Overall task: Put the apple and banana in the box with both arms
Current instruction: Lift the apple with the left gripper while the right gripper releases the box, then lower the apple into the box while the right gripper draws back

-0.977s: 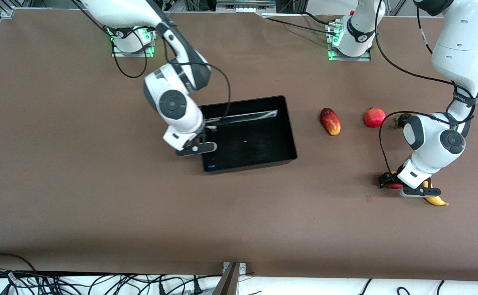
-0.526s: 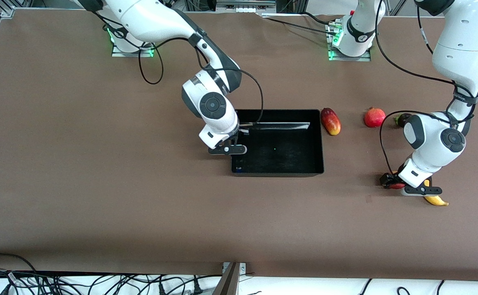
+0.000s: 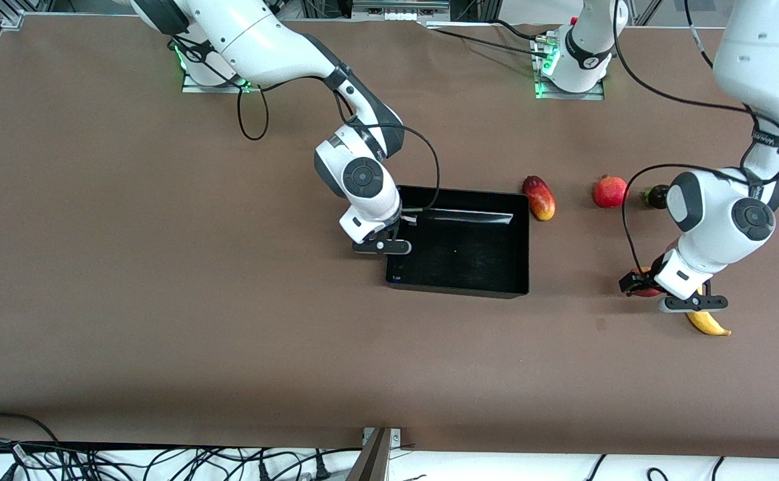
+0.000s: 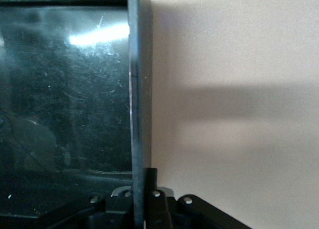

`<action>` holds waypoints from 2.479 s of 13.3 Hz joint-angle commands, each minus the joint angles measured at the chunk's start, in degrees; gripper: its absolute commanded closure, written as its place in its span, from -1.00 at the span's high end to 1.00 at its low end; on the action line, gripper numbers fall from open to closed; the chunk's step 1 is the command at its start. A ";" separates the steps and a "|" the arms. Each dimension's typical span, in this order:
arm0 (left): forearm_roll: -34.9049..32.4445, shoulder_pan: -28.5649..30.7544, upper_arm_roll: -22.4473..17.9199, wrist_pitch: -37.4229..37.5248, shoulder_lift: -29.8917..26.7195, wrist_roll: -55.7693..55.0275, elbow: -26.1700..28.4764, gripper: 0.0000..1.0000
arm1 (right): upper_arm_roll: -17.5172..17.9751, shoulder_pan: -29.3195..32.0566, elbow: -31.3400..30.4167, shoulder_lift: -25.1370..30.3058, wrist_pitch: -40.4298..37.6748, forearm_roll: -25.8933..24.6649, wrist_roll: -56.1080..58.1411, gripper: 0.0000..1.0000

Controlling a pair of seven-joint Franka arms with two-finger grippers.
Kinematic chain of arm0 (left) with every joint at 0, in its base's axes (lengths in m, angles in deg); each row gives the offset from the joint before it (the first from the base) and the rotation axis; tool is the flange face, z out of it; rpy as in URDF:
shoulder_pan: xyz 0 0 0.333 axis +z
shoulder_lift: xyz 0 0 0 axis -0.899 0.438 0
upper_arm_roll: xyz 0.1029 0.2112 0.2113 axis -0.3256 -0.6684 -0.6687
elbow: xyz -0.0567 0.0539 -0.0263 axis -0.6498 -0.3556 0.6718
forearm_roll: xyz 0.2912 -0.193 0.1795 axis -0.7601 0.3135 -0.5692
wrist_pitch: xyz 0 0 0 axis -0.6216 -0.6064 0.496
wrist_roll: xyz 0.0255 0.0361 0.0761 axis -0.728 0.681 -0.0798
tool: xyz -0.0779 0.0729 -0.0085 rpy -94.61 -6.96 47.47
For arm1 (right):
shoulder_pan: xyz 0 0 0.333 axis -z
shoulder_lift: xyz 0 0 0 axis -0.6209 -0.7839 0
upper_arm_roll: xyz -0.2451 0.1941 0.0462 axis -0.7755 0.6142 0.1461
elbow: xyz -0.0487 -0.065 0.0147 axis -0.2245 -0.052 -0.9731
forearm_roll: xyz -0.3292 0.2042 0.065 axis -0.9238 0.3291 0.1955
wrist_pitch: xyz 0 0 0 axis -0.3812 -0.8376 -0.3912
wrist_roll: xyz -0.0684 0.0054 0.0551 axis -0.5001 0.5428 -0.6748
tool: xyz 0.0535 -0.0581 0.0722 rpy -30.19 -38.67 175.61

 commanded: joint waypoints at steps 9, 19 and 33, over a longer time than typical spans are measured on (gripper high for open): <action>-1.30 -13.16 13.51 16.51 -11.81 -35.17 1.79 -1.00 | -5.92 5.13 1.96 12.81 -14.35 -0.76 3.14 1.00; -14.19 -25.21 16.51 5.89 6.64 -54.13 -1.63 -1.00 | -19.89 11.38 -8.20 37.67 -34.77 0.47 29.41 1.00; -23.54 -24.07 18.79 12.53 4.91 -67.35 -2.42 1.00 | -4.71 34.24 -18.09 47.38 -31.79 -4.97 40.51 1.00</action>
